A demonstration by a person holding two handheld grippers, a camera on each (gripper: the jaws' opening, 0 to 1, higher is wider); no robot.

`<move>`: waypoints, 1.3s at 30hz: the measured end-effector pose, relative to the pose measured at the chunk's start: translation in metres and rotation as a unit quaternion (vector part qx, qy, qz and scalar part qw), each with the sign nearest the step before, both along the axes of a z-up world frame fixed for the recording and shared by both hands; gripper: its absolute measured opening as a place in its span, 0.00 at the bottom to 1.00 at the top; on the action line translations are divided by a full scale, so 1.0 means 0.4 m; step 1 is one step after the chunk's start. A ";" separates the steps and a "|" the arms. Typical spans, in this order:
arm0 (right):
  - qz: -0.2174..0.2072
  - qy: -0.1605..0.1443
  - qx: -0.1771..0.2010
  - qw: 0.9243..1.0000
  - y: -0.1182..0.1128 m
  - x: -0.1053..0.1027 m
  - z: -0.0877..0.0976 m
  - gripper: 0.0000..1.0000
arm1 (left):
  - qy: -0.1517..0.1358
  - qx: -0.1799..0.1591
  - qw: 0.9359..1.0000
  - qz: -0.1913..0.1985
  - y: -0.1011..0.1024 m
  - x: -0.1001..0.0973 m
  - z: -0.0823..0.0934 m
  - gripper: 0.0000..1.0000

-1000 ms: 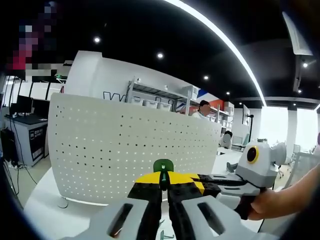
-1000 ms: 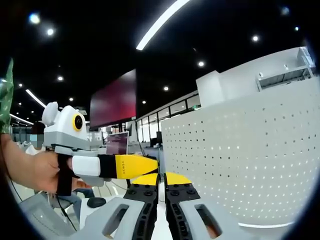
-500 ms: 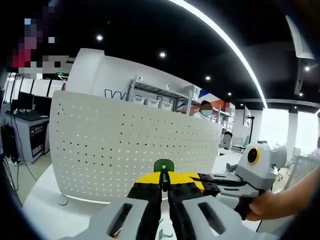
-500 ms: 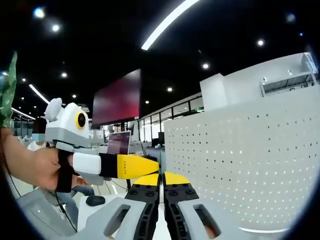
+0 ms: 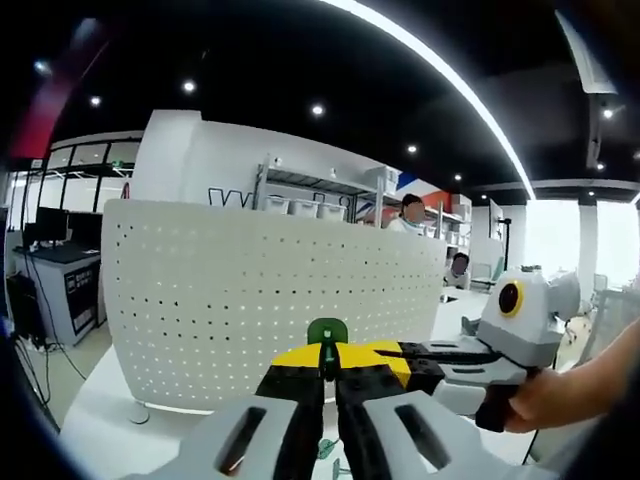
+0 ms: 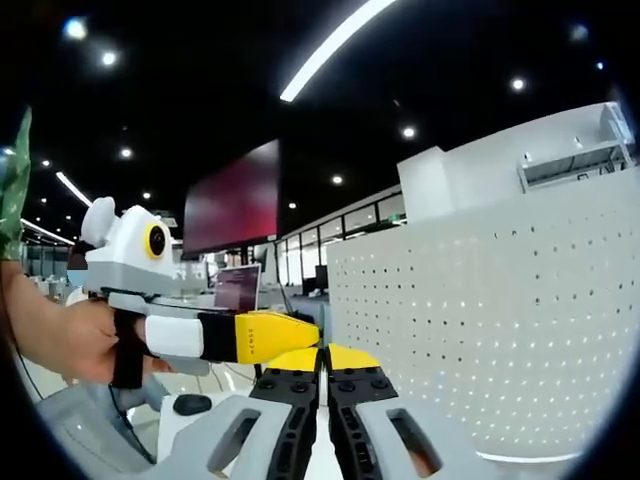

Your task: Insert the hook assembly into the mounting plate slot until the hook locks in place.

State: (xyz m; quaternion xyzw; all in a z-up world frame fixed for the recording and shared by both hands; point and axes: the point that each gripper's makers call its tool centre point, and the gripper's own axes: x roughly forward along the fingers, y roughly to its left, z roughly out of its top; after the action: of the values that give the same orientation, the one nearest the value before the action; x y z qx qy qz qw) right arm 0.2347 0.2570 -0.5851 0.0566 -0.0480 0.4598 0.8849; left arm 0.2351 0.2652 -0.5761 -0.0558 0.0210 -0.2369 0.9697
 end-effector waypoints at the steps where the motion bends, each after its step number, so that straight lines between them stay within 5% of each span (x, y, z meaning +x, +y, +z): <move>1: 0.000 0.000 0.000 1.000 -0.001 0.000 -0.001 0.00 | 0.001 -0.001 1.000 -0.001 0.000 0.001 -0.001 0.01; 28: -0.034 0.015 0.011 0.999 -0.080 -0.012 -0.004 0.04 | -0.017 0.002 1.000 0.026 0.031 0.057 0.031 0.01; 39: -0.109 -0.017 -0.062 0.992 -0.158 -0.022 -0.016 0.04 | -0.030 0.015 0.998 0.044 0.049 0.113 0.067 0.02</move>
State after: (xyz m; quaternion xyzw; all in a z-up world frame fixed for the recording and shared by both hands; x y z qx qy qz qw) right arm 0.2258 0.1937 -0.5917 -0.0117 -0.0399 0.3640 0.9305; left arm 0.2804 0.2849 -0.5494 -0.0349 -0.0071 -0.1956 0.9800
